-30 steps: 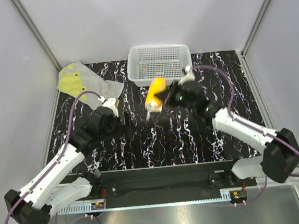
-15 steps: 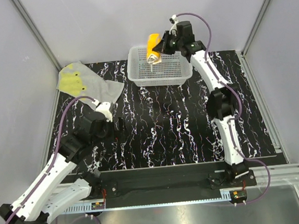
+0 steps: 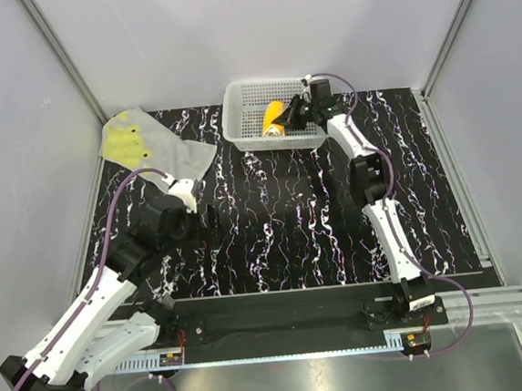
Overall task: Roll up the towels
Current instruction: Place the rolled towel into the container
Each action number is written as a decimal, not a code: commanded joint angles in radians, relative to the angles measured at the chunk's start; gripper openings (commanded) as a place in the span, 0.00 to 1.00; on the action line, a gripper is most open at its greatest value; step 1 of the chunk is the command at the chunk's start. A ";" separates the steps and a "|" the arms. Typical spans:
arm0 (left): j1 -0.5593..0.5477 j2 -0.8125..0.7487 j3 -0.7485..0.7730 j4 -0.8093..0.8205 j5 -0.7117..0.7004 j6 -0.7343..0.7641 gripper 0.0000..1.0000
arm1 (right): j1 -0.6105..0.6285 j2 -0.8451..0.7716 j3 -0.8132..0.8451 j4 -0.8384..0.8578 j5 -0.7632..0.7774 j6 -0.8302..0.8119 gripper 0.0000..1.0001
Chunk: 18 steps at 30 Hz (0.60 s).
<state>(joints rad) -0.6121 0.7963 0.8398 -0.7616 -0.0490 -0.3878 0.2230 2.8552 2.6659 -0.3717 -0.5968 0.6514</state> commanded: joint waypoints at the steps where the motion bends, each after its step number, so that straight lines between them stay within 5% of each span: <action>1: 0.018 0.006 -0.004 0.051 0.029 0.023 0.99 | 0.052 0.003 0.052 0.120 -0.064 0.054 0.04; 5: 0.029 0.004 -0.005 0.054 0.034 0.023 0.99 | 0.061 0.027 0.045 0.137 -0.063 0.074 0.14; 9: 0.029 0.006 -0.008 0.053 0.031 0.021 0.99 | 0.058 0.009 0.037 0.085 -0.020 0.018 0.49; 16: 0.029 -0.003 -0.008 0.050 0.015 0.017 0.99 | 0.012 -0.118 -0.057 0.019 0.107 -0.076 0.70; 18: 0.029 -0.002 -0.007 0.050 0.009 0.015 0.99 | -0.002 -0.138 -0.054 0.007 0.103 -0.078 0.83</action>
<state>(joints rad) -0.5865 0.8021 0.8398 -0.7528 -0.0380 -0.3874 0.2611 2.8349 2.6095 -0.3405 -0.5518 0.6247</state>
